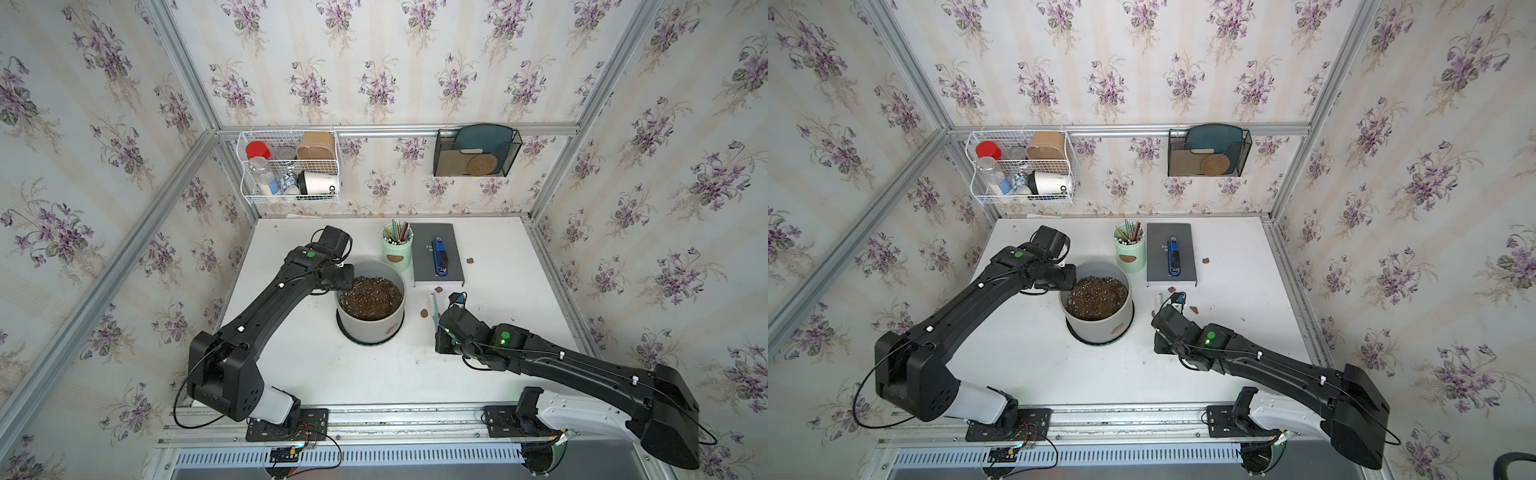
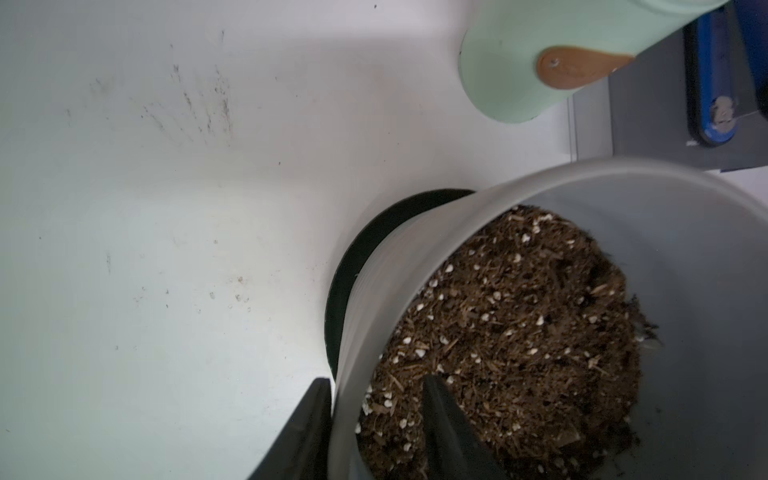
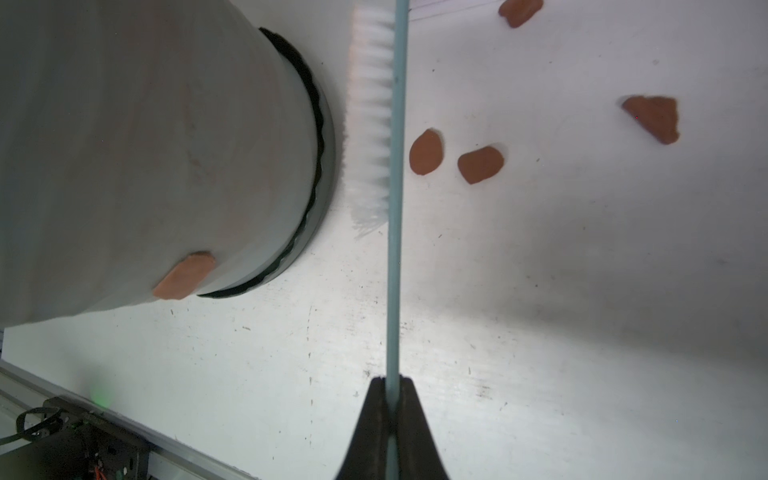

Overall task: Scrub the dried mud off the ceramic pot
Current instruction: Brush off the soil from the pot, then rotate the pot on the tray.

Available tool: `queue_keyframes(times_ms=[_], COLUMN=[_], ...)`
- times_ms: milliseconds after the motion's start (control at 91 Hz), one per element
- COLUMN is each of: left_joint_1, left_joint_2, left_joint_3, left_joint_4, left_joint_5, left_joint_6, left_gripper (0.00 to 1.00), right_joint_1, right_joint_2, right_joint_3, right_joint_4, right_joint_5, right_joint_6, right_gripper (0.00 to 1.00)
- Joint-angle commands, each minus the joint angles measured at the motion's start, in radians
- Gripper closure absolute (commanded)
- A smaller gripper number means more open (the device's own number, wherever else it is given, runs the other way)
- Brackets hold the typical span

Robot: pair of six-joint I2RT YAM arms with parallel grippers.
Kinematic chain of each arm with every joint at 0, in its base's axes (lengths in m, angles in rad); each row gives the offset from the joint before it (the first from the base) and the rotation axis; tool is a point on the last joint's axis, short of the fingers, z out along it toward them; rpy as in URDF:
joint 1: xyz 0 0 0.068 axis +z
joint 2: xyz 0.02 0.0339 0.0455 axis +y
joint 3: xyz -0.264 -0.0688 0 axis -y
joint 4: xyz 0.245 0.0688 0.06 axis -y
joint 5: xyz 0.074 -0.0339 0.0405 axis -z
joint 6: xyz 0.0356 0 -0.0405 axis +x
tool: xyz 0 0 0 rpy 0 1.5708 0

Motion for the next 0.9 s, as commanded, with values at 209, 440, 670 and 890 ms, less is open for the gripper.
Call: queue_keyframes(times_ms=[209, 440, 670, 890], left_joint_1=[-0.002, -0.002, -0.001, -0.002], left_joint_2=[0.111, 0.06, -0.027, -0.058], left_joint_3=[0.072, 0.049, -0.015, -0.069], left_joint_4=[0.001, -0.042, -0.084, -0.037], left_joint_5=[-0.029, -0.094, -0.057, 0.029], left_joint_6=[-0.007, -0.049, -0.076, -0.081], left_gripper=[0.6, 0.82, 0.93, 0.73], right_joint_1=[0.069, 0.083, 0.083, 0.083], right_joint_2=[0.014, -0.006, -0.022, 0.021], right_joint_3=[-0.055, -0.077, -0.089, -0.092], right_joint_4=[0.137, 0.146, 0.149, 0.189], right_joint_5=[-0.015, -0.005, 0.012, -0.01], right_joint_6=[0.08, 0.105, 0.128, 0.13], right_gripper=[1.0, 1.0, 1.0, 1.0])
